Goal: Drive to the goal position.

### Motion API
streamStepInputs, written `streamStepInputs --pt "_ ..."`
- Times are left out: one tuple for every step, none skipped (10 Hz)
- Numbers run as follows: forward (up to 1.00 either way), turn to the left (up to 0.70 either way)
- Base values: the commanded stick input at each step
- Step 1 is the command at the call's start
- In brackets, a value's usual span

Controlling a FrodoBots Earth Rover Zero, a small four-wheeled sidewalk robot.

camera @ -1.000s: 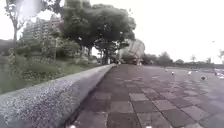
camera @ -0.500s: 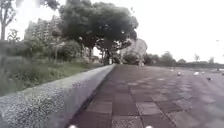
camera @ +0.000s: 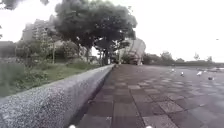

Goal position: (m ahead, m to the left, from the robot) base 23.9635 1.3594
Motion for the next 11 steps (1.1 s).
streamStepInputs --pt "0.85 -0.07" --pt "0.85 0.00" --pt "0.85 0.00" --pt "0.85 0.00" --pt "0.85 0.00" --pt "0.85 0.00" --pt "0.85 0.00" --pt "0.85 0.00" --pt "0.85 0.00" --pt "0.85 0.00" --pt "0.85 0.00"
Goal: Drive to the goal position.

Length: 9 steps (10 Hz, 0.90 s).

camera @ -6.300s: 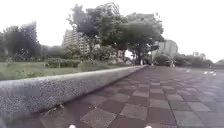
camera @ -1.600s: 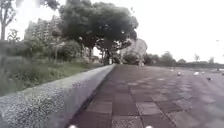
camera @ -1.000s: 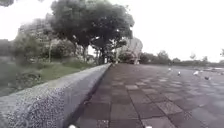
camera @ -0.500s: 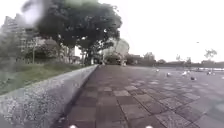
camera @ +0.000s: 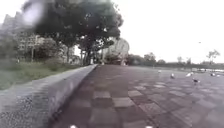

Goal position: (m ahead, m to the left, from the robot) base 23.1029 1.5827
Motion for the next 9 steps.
streamStepInputs --pt "0.85 0.00" --pt "0.85 0.00" --pt "0.85 0.00" --pt "0.85 0.00" --pt "0.85 0.00" --pt "0.85 0.00" --pt "0.85 0.00" --pt "0.85 0.00" --pt "0.85 0.00"
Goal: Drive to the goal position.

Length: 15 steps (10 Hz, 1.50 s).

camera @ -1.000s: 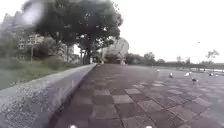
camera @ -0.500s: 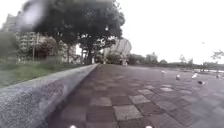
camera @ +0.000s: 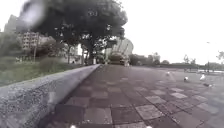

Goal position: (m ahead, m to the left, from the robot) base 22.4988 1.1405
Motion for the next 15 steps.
streamStepInputs --pt "0.85 0.00" --pt "0.85 0.00" --pt "0.85 0.00" --pt "0.85 0.00" --pt "0.85 0.00" --pt "0.85 0.00" --pt "0.85 0.00" --pt "0.85 0.00" --pt "0.85 0.00" --pt "0.85 0.00" --pt "0.85 0.00" --pt "0.85 0.00" --pt "0.85 0.00" --pt "0.85 0.00" --pt "0.85 0.00"
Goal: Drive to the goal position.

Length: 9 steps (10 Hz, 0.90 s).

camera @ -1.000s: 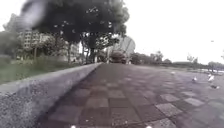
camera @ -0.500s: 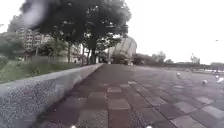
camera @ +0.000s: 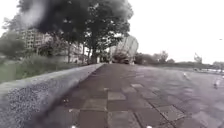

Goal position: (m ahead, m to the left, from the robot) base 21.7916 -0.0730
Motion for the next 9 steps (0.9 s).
streamStepInputs --pt "0.85 0.00" --pt "0.85 0.00" --pt "0.85 0.00" --pt "0.85 0.00" --pt "0.85 0.00" --pt "0.85 0.00" --pt "0.85 0.00" --pt "0.85 0.00" --pt "0.85 0.00"
